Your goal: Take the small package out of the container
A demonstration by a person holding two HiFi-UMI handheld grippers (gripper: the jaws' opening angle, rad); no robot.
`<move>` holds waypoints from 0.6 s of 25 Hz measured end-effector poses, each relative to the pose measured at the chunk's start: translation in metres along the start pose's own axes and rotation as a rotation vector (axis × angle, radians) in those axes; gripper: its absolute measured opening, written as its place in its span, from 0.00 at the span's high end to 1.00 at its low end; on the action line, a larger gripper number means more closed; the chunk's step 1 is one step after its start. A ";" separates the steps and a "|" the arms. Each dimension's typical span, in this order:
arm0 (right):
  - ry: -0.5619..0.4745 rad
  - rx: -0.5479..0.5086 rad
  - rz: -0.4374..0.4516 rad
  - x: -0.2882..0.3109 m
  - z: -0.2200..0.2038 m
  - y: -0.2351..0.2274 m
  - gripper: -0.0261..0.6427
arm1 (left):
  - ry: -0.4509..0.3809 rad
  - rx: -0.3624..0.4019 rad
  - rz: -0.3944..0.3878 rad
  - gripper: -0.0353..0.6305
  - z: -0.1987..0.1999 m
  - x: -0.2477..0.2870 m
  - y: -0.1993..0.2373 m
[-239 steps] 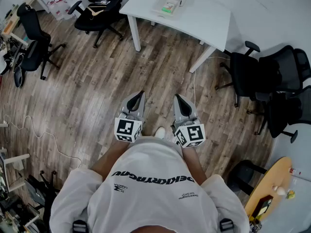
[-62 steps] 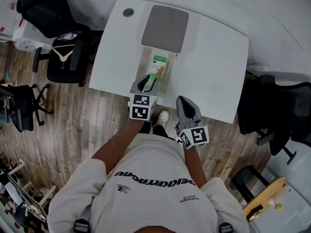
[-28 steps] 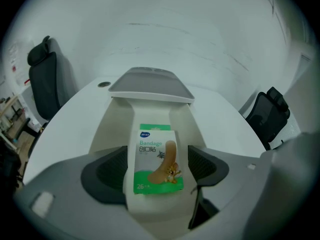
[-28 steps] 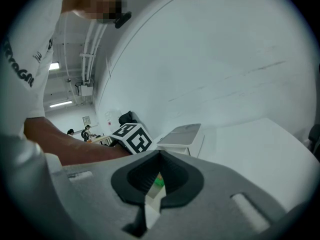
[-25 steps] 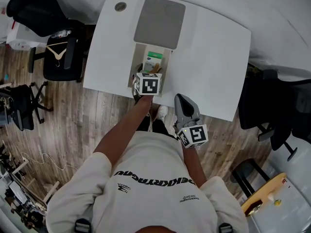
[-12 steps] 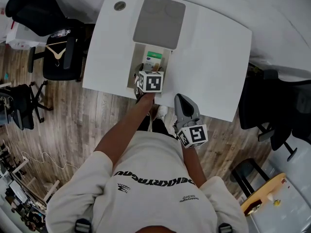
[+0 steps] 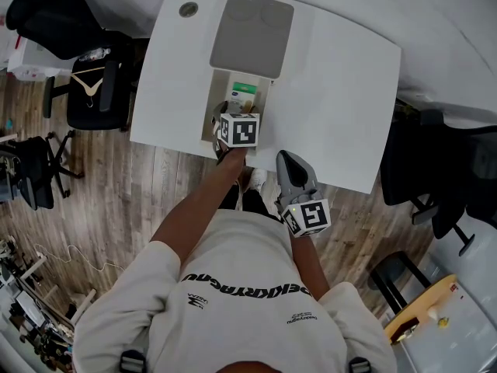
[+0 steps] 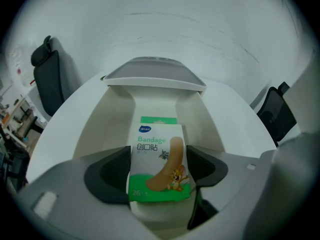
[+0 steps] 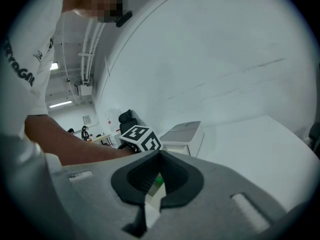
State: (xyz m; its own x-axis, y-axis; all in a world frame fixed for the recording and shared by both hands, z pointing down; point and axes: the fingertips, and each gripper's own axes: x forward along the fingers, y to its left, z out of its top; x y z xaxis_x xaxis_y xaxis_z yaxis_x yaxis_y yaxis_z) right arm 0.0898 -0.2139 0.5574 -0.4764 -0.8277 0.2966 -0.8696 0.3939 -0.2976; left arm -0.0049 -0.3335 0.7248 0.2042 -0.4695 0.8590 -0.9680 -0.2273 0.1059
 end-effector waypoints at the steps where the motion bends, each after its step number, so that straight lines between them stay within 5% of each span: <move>1: 0.000 -0.002 0.000 0.000 0.000 0.000 0.96 | -0.001 0.000 0.001 0.41 0.000 0.000 0.000; 15: 0.007 -0.016 -0.001 -0.002 -0.002 0.007 0.96 | -0.031 -0.020 -0.025 0.41 0.003 -0.008 0.006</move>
State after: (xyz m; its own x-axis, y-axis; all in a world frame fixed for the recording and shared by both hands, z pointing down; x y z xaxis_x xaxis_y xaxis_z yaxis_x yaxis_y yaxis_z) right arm 0.0842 -0.2081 0.5565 -0.4767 -0.8252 0.3029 -0.8719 0.3998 -0.2829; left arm -0.0123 -0.3337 0.7166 0.2328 -0.4905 0.8398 -0.9652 -0.2222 0.1378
